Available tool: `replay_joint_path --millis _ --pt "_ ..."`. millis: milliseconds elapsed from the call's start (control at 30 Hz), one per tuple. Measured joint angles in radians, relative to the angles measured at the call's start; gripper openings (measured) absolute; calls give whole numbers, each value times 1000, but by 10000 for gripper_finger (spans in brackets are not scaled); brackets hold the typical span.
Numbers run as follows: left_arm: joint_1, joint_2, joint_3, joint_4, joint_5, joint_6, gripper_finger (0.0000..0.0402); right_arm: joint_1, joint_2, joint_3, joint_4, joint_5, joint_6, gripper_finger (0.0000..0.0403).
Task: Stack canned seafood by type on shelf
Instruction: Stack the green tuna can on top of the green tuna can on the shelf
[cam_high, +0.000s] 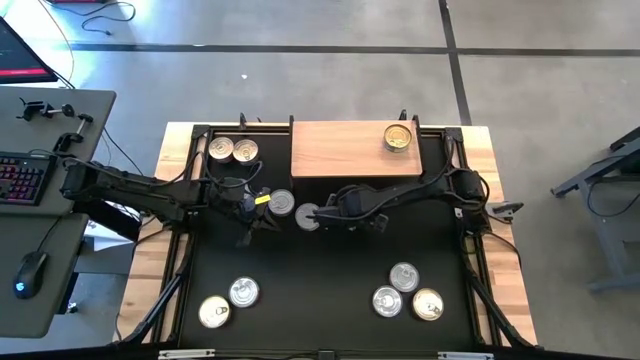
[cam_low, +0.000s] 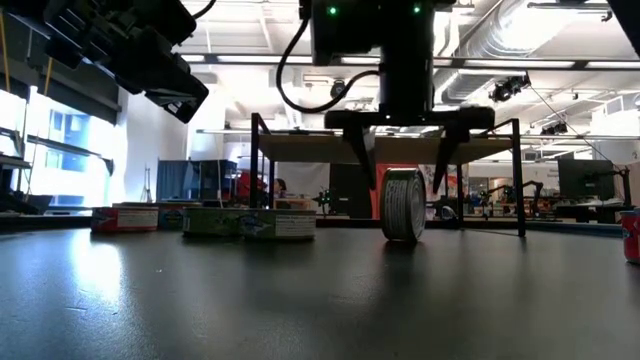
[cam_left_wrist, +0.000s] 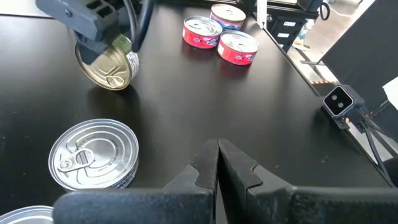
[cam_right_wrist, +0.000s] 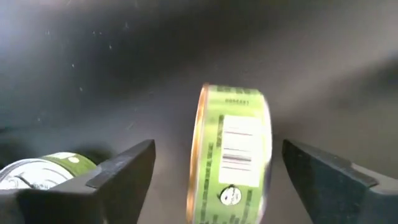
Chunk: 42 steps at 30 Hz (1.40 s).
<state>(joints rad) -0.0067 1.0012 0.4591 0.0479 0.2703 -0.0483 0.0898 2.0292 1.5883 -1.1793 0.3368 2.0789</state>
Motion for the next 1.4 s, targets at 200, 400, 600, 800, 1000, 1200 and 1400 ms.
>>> replay_joint_path --millis 200,400,600,800,1000,1200,1400 --pt "0 0 0 1 -3 0 0 2 0 0 -16 -26 0 219" --pt "0 -8 0 2 -3 -4 0 21 -20 26 -29 -26 -111 121" --pt "32 -53 1 2 63 -93 0 128 -130 190 -141 -26 -303 121" --pt "75 -84 2 97 67 -181 0 218 -262 367 -395 221 -222 121" --pt "92 5 82 181 108 -171 0 107 -417 267 -356 412 -336 121" --pt "92 175 219 185 105 -152 0 -134 -612 -21 -66 406 -599 121" --pt "92 332 351 184 101 -188 0 -422 -906 -438 525 155 -981 121"
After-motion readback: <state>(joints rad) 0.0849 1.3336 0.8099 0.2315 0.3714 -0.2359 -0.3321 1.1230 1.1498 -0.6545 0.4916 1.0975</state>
